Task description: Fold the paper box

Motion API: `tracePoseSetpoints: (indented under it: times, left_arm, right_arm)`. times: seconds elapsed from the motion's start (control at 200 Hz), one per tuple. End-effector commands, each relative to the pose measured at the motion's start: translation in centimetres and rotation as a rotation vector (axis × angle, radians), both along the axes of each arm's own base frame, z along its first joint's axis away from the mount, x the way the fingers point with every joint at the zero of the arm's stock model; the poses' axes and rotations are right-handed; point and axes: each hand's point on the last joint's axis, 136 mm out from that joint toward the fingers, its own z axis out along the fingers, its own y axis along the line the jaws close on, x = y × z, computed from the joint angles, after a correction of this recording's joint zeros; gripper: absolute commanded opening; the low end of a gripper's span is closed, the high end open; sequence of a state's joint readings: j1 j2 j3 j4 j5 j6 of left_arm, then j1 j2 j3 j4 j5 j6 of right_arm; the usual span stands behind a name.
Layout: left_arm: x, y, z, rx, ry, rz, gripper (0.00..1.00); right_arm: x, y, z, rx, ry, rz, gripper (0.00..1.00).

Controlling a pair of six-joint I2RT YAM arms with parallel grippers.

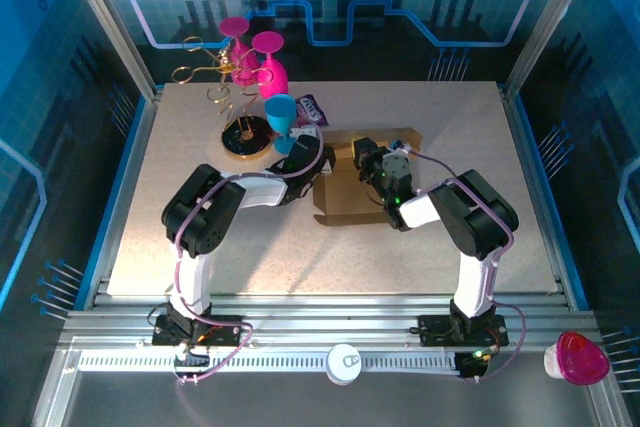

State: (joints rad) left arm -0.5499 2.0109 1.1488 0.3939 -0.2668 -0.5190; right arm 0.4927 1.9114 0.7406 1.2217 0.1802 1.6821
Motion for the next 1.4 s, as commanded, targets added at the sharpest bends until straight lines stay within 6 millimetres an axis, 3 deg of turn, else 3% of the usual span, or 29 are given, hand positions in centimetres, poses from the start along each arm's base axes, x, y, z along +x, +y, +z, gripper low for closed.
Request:
tracePoseSetpoints:
  times: [0.0,0.39,0.59,0.655,0.805,0.966,1.076,1.196,1.301,1.391]
  left_arm:
    - [-0.4,-1.2,-1.9,0.031,0.081,-0.029,0.33]
    - [-1.1,0.4,-3.3,0.122,0.194,0.057,0.00]
    - [-1.1,1.4,-2.7,0.174,0.197,0.091,0.00]
    - [-1.2,1.5,-2.2,0.186,0.197,0.089,0.00]
    - [-1.6,2.1,-0.3,0.217,0.206,0.074,0.00]
    - [-2.6,3.3,2.3,0.222,0.260,0.051,0.00]
    - [-3.7,3.8,3.9,0.227,0.319,0.031,0.00]
    - [-5.1,4.1,5.2,0.239,0.391,0.014,0.00]
    - [-6.1,4.4,6.6,0.243,0.424,0.003,0.00]
    - [-6.7,4.5,7.9,0.242,0.448,-0.006,0.00]
  right_arm:
    - [-1.6,2.5,-2.7,-0.036,0.086,0.106,0.00]
    - [-1.1,2.6,-1.9,-0.020,0.079,0.100,0.00]
    - [-1.2,2.0,-1.1,-0.036,0.086,0.075,0.00]
    - [-1.5,1.5,-0.6,-0.057,0.093,0.059,0.14]
    - [-2.8,-0.9,2.0,-0.174,0.131,0.021,0.44]
    - [-5.6,-5.6,6.4,-0.401,0.241,0.001,0.68]
    - [-7.5,-9.5,10.7,-0.550,0.258,-0.013,0.70]
    - [-8.4,-13.0,12.4,-0.590,0.300,0.005,0.65]
    - [-8.4,-14.1,13.5,-0.647,0.295,0.050,0.56]
    - [-8.0,-13.4,14.9,-0.694,0.268,0.111,0.52]
